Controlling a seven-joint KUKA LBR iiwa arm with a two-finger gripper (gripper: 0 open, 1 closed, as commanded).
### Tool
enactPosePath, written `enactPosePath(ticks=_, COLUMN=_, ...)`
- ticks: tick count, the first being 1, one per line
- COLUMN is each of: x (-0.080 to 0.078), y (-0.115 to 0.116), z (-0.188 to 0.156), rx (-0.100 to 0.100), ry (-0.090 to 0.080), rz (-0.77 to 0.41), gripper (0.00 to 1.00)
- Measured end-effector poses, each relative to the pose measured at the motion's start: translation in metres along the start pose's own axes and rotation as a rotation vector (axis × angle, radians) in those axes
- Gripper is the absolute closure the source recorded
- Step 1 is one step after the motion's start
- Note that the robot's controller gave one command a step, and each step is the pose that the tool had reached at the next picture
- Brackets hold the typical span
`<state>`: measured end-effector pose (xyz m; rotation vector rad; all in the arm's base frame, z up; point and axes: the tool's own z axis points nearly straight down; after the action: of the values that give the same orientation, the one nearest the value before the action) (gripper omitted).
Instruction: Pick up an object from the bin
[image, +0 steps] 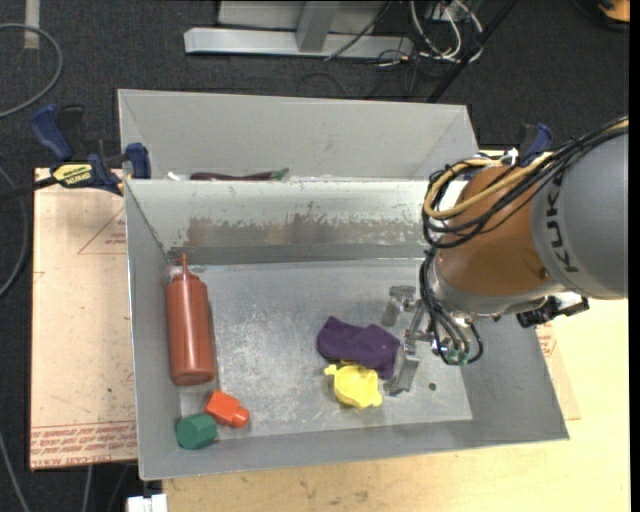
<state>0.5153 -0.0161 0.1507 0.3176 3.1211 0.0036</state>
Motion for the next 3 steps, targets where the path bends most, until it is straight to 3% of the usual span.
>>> enactPosePath(ticks=1, x=0.024, y=0.007, z=0.065, rx=0.000, ry=0.005, rz=-0.093, gripper=0.00)
enactPosePath(ticks=2, x=0.002, y=0.021, z=0.080, rx=-0.001, ry=-0.003, rz=-0.048, gripper=1.00)
enactPosePath(ticks=3, x=0.002, y=0.021, z=0.080, rx=-0.001, ry=-0.003, rz=-0.049, gripper=1.00)
